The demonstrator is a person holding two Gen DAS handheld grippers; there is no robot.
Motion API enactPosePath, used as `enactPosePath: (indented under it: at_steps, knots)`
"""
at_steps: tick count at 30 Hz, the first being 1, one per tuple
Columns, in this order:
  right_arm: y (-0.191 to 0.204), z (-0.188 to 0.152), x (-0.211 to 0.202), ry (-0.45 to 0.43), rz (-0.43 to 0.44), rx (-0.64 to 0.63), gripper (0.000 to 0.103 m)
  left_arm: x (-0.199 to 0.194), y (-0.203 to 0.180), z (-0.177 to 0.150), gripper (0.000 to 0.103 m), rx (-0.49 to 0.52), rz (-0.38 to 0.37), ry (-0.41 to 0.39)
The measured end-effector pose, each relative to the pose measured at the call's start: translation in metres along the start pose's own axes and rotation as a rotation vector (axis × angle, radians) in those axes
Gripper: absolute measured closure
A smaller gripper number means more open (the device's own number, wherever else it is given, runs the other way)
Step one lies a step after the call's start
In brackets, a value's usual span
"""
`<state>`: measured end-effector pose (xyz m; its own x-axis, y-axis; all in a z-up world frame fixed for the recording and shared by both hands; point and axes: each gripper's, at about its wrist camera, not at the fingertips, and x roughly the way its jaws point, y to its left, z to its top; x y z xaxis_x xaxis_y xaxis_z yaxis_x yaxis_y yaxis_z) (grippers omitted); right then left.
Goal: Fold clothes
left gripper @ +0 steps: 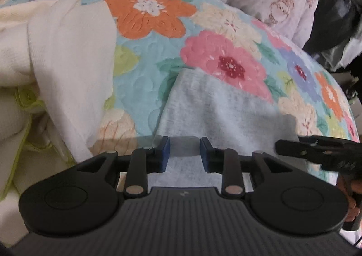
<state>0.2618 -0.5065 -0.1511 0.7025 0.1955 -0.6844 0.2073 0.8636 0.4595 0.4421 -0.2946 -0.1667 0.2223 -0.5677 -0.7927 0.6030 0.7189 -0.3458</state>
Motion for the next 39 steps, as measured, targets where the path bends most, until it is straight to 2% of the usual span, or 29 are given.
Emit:
enactPosePath:
  at_steps: [1, 4, 9, 10, 11, 12, 13, 16, 18, 19, 23, 25, 27, 28, 29, 30, 35, 39]
  knots:
    - [0.008, 0.0, 0.001, 0.001, 0.012, -0.061, 0.094, -0.003, 0.0, -0.001, 0.075, -0.009, -0.001, -0.009]
    - [0.041, -0.005, -0.015, -0.074, -0.018, -0.238, 0.094, -0.024, -0.001, -0.004, 0.075, -0.024, -0.008, -0.059]
    - [0.105, -0.045, -0.077, -0.221, 0.05, -0.551, 0.094, -0.113, -0.002, -0.044, 0.075, -0.021, -0.006, -0.319]
    - [0.123, -0.066, -0.088, -0.235, 0.021, -0.674, 0.094, -0.132, -0.001, -0.06, 0.073, -0.022, -0.001, -0.386]
    - [0.139, -0.087, -0.098, -0.24, 0.001, -0.785, 0.094, -0.151, 0.001, -0.079, 0.063, -0.023, 0.006, -0.46]
    - [0.15, -0.108, -0.103, -0.22, 0.012, -0.86, 0.094, -0.164, 0.004, -0.096, 0.058, -0.041, 0.0, -0.48]
    - [0.159, -0.127, -0.107, -0.197, 0.022, -0.921, 0.094, -0.174, 0.008, -0.112, 0.058, -0.067, -0.012, -0.476]
    - [0.166, -0.173, -0.105, -0.109, 0.031, -0.981, 0.094, -0.181, 0.024, -0.148, 0.058, -0.199, -0.095, -0.385]
    - [0.164, -0.195, -0.099, -0.078, 0.01, -0.99, 0.093, -0.181, 0.034, -0.169, 0.058, -0.279, -0.136, -0.32]
    - [0.162, -0.2, -0.098, -0.072, 0.006, -0.978, 0.093, -0.18, 0.036, -0.176, 0.058, -0.296, -0.128, -0.3]
    - [0.157, -0.211, -0.099, -0.069, 0.0, -0.902, 0.088, -0.173, 0.035, -0.188, 0.058, -0.295, -0.092, -0.253]
    - [0.161, -0.212, -0.095, -0.049, -0.043, -0.861, 0.088, -0.166, 0.031, -0.186, 0.056, -0.284, -0.101, -0.235]
    - [0.171, -0.214, -0.092, -0.028, -0.086, -0.81, 0.074, -0.157, 0.025, -0.182, 0.055, -0.267, -0.096, -0.215]
    - [0.175, -0.215, -0.093, -0.038, -0.07, -0.794, 0.067, -0.152, 0.022, -0.179, 0.055, -0.262, -0.087, -0.205]
    - [0.179, -0.215, -0.093, -0.049, -0.054, -0.778, 0.051, -0.149, 0.021, -0.178, 0.055, -0.263, -0.081, -0.196]
    - [0.183, -0.216, -0.094, -0.06, -0.038, -0.762, 0.046, -0.147, 0.021, -0.177, 0.055, -0.268, -0.075, -0.189]
    - [0.186, -0.199, -0.081, -0.081, -0.009, -0.595, 0.045, -0.153, 0.031, -0.183, 0.051, -0.313, -0.107, -0.189]
    - [0.177, -0.175, -0.061, -0.08, 0.035, -0.428, 0.042, -0.157, 0.045, -0.186, 0.051, -0.293, -0.134, -0.186]
